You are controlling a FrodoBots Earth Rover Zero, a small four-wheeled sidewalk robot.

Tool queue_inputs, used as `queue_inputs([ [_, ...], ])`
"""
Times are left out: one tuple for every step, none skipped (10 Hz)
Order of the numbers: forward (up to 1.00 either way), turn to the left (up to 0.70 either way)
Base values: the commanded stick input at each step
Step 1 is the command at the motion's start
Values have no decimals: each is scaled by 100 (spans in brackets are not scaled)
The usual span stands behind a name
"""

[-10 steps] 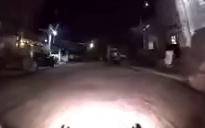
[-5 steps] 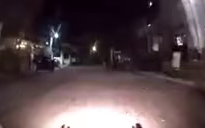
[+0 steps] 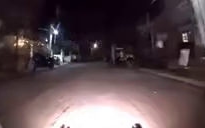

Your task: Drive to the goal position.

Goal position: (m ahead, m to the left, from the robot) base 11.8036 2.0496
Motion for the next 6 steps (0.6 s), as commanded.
queue_inputs([
  [85, 0],
  [85, 0],
  [85, 0],
  [85, 0],
  [85, 0],
  [85, 0],
])
